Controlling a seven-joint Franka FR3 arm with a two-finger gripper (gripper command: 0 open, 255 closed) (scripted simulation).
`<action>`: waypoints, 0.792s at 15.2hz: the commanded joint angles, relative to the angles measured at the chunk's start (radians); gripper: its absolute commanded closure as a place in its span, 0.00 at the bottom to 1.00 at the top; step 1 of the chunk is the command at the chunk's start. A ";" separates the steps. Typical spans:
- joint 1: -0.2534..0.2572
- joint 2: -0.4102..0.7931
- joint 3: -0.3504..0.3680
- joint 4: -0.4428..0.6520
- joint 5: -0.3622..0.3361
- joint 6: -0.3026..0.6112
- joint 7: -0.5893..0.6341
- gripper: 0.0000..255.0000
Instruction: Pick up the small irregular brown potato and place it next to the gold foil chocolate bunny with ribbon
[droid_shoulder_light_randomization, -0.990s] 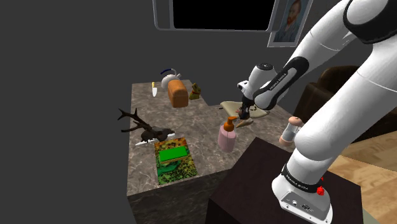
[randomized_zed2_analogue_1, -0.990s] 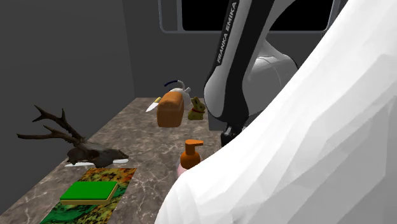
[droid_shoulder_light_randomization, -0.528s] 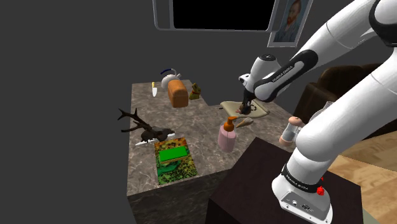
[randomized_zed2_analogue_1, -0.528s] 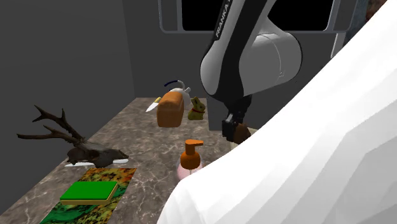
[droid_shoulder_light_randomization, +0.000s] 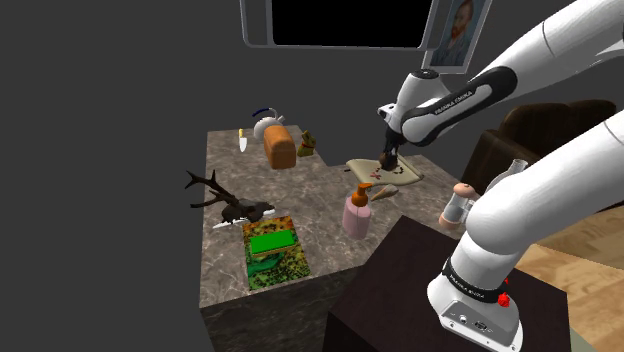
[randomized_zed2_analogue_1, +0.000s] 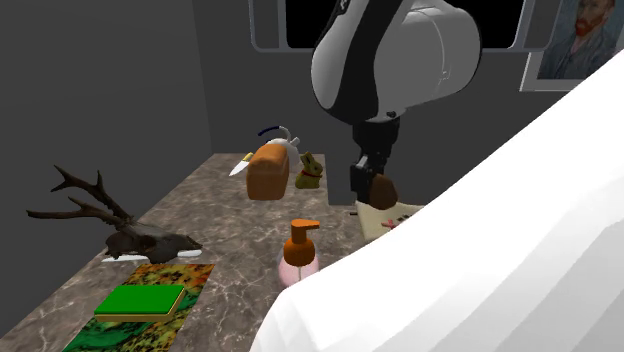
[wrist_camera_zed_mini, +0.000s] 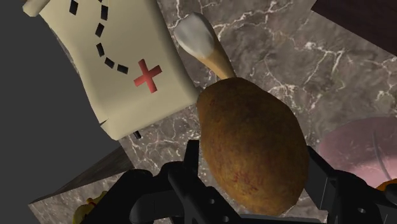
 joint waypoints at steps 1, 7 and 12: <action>0.006 -0.023 0.003 0.013 0.011 -0.036 -0.007 1.00; 0.074 0.136 -0.009 0.168 0.085 -0.030 -0.023 1.00; 0.139 0.337 -0.027 0.363 0.206 -0.025 -0.077 1.00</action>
